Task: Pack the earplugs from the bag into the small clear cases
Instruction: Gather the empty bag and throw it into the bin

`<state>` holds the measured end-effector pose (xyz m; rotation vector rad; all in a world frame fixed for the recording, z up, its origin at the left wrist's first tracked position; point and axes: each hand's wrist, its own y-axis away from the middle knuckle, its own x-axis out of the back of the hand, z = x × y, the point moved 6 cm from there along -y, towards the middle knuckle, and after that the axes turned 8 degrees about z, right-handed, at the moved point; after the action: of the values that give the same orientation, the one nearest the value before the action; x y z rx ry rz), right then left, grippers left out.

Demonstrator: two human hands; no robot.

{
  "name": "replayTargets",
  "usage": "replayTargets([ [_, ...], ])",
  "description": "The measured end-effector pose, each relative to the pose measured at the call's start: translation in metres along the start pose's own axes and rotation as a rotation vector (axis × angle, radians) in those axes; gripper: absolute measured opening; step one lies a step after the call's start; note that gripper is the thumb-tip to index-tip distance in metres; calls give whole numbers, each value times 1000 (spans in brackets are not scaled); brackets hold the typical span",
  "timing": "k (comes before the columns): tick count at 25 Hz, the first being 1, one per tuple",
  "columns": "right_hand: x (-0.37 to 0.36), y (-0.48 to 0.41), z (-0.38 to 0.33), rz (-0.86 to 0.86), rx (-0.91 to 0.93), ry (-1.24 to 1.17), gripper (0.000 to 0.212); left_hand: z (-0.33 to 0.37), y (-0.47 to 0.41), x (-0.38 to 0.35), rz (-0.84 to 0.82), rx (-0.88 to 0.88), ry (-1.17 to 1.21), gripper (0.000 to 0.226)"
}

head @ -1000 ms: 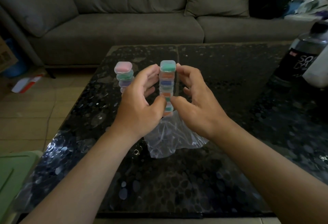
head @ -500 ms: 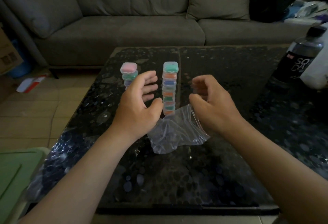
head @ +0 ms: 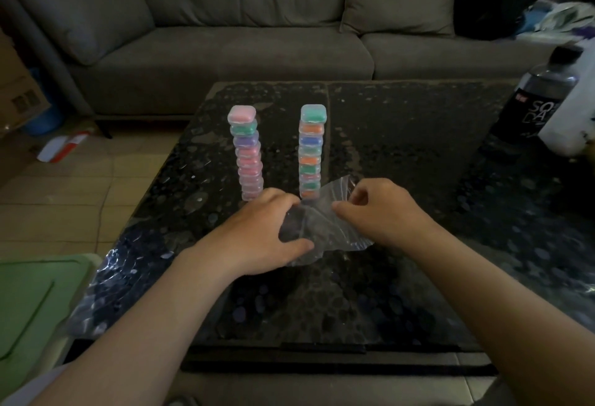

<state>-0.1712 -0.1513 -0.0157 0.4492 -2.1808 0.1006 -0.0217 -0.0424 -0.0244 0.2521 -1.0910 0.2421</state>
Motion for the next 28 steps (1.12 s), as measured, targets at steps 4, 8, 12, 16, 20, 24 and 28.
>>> replayTargets([
  [4, 3, -1, 6, 41, -27, -43, 13, -5, 0, -9, -77, -10, -54, 64],
  [8, 6, -6, 12, 34, -85, -135, 9, -6, 1, -10, -85, -9, -78, 63],
  [12, -1, -2, 14, -71, -215, -326, 32, -5, 6, -1, -56, -18, -23, 59],
  [16, 2, 16, 6, -127, -237, -516, 20, -7, 28, 27, 105, -14, 40, 55],
  [20, -2, 47, -18, -277, -224, -728, 24, -16, 55, 54, 236, -15, 146, 48],
  [24, -14, 74, -58, -413, -174, -879, 28, -43, 88, 90, 371, 50, 219, 35],
  [28, -41, 91, -106, -484, -71, -856, 24, -94, 110, 130, 572, 221, 324, 17],
])
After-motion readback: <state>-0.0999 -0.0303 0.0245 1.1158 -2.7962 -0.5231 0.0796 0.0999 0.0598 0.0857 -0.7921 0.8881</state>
